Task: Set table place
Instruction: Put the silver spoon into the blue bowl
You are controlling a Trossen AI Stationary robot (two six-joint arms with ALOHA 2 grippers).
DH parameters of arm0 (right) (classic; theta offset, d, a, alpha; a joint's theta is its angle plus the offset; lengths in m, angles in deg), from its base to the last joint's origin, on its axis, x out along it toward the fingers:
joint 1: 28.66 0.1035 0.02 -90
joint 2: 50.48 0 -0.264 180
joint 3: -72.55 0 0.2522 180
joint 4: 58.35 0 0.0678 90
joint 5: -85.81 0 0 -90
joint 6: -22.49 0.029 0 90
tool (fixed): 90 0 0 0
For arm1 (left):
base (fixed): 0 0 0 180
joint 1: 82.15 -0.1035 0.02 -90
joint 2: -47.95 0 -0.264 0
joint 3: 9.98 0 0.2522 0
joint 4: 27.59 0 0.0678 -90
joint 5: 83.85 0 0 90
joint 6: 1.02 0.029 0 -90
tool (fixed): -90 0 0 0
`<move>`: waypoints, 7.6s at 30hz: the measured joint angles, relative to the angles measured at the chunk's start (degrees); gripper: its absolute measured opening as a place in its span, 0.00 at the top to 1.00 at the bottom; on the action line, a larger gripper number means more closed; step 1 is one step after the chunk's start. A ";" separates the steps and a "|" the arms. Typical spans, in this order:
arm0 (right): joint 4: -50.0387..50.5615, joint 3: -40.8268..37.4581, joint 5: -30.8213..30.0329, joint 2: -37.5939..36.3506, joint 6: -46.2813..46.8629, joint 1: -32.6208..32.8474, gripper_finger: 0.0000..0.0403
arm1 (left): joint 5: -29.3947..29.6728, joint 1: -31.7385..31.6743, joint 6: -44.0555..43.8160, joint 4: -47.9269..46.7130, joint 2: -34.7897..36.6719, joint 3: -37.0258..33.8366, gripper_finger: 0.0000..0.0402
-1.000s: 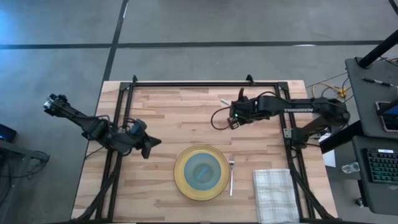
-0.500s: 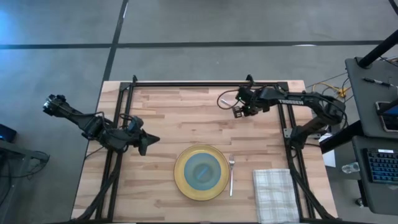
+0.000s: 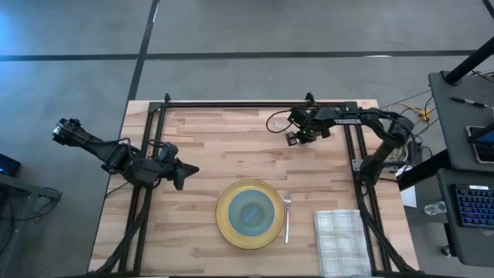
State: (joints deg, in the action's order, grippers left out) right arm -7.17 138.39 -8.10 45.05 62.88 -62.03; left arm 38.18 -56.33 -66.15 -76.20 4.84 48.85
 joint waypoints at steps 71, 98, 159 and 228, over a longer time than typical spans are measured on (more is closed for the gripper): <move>-6.56 9.16 6.80 10.69 -2.46 16.24 0.98 | -28.40 -32.89 19.52 21.35 -14.37 -4.52 1.00; -9.76 9.18 10.52 10.82 -3.90 16.22 0.98 | -66.14 -59.49 8.67 54.25 -48.17 -7.03 0.84; -10.66 9.16 11.53 10.74 -4.45 16.24 0.98 | -71.21 -56.40 7.16 67.89 -62.16 -0.25 0.98; 4.21 8.26 -8.07 -4.76 21.34 31.39 0.98 | -38.65 -11.66 -9.76 33.40 -27.04 -8.69 1.00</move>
State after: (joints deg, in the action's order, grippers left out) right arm -2.96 146.65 -16.17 40.29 84.22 -30.64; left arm -0.47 -67.99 -75.91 -42.80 -22.20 40.15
